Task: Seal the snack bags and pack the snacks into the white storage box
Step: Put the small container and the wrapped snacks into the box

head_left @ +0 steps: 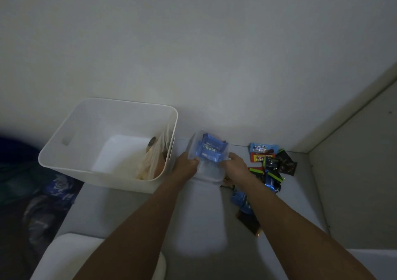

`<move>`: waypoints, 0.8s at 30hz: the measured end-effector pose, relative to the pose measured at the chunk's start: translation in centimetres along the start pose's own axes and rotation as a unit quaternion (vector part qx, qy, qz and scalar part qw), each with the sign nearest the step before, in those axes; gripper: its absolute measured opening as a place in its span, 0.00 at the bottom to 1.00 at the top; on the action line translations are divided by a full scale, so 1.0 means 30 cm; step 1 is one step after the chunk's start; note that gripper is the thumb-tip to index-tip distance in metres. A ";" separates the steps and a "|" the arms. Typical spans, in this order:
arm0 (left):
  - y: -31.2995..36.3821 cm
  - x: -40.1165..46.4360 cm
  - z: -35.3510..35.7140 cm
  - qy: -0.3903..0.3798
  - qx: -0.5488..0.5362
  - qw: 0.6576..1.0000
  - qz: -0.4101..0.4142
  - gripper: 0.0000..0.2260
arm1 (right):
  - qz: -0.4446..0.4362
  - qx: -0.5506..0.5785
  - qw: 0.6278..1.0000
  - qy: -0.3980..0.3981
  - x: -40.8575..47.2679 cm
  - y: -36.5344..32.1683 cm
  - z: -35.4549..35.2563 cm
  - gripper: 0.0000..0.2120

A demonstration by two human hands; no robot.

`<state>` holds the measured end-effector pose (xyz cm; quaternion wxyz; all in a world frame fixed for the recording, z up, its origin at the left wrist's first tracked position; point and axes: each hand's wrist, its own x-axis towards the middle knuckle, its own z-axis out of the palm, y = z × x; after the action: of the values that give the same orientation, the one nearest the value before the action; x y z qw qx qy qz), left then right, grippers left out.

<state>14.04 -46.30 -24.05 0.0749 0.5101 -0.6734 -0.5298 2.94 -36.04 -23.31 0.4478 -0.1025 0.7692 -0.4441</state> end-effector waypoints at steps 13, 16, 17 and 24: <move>0.336 -0.253 -0.345 0.021 -0.092 0.992 0.080 0.16 | -0.149 -0.052 0.985 -0.063 -0.331 -0.428 -0.159 0.11; 0.333 -0.298 -0.509 0.013 -0.122 0.988 0.097 0.11 | -0.177 -0.059 0.978 -0.096 -0.371 -0.512 -0.059 0.15; 0.318 -0.307 -0.563 0.014 -0.122 0.988 0.095 0.09 | -0.183 -0.061 0.976 -0.106 -0.372 -0.532 -0.009 0.16; 0.112 -0.215 -0.877 0.076 -0.118 0.990 0.008 0.04 | -0.163 -0.081 0.970 -0.160 -0.277 -0.595 0.447 0.14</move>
<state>31.88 -58.40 -7.31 0.1898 0.5316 -0.6023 -0.5645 13.93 -49.80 -7.26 0.4769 -0.3323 0.6938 -0.4252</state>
